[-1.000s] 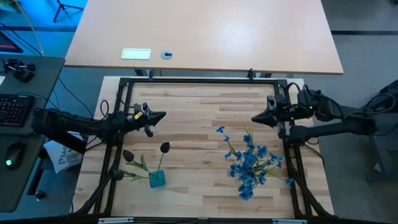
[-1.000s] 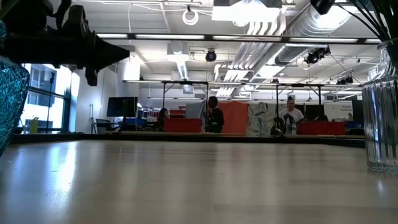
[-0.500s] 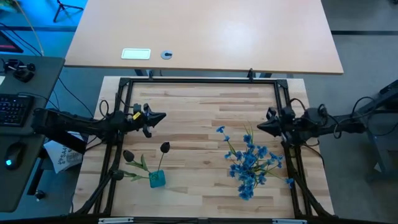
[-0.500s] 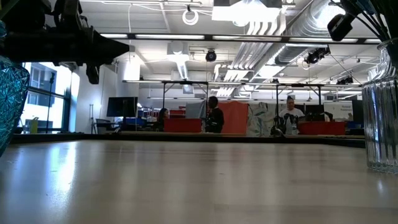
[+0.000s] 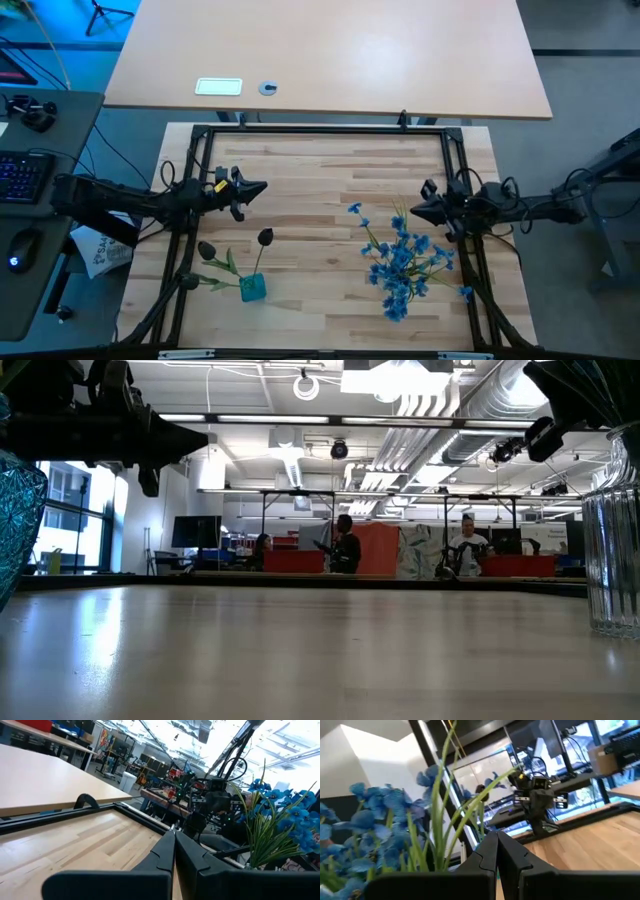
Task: Sort flowers into vase by color
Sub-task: Return to Home Position
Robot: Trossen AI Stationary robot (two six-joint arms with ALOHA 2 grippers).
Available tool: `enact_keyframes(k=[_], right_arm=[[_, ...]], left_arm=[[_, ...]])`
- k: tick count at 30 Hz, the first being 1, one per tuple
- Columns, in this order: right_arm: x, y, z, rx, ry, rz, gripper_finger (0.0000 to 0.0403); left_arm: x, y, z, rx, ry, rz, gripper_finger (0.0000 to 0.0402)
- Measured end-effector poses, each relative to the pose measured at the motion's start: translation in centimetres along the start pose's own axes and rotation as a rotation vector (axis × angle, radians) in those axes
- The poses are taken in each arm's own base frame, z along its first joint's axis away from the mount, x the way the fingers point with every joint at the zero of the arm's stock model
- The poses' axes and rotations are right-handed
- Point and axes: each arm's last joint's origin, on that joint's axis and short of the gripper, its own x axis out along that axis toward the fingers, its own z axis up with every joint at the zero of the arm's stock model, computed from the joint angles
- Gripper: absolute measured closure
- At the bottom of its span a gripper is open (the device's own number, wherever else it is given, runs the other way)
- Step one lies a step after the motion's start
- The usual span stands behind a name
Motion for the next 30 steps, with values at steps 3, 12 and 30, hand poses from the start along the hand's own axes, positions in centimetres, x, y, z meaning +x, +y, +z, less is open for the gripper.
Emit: enact_keyframes(k=[3, 12, 30], right_arm=[[-0.2, 0.1, 0.0, -0.024, -0.011, 0.025, 0.0403], [-0.6, 0.1, -0.1, -0.097, 0.005, 0.049, 0.0403], [-0.6, -0.5, -1.7, -0.172, 0.027, 0.056, 0.0403]], left_arm=[[0.0, 0.0, 0.0, 0.0, 0.0, 0.0, 0.0401], [0.0, 0.0, 0.0, 0.0, 0.0, 0.0, 0.0401], [0.0, 0.0, 0.0, 0.001, 0.0, 0.0, 0.0401]])
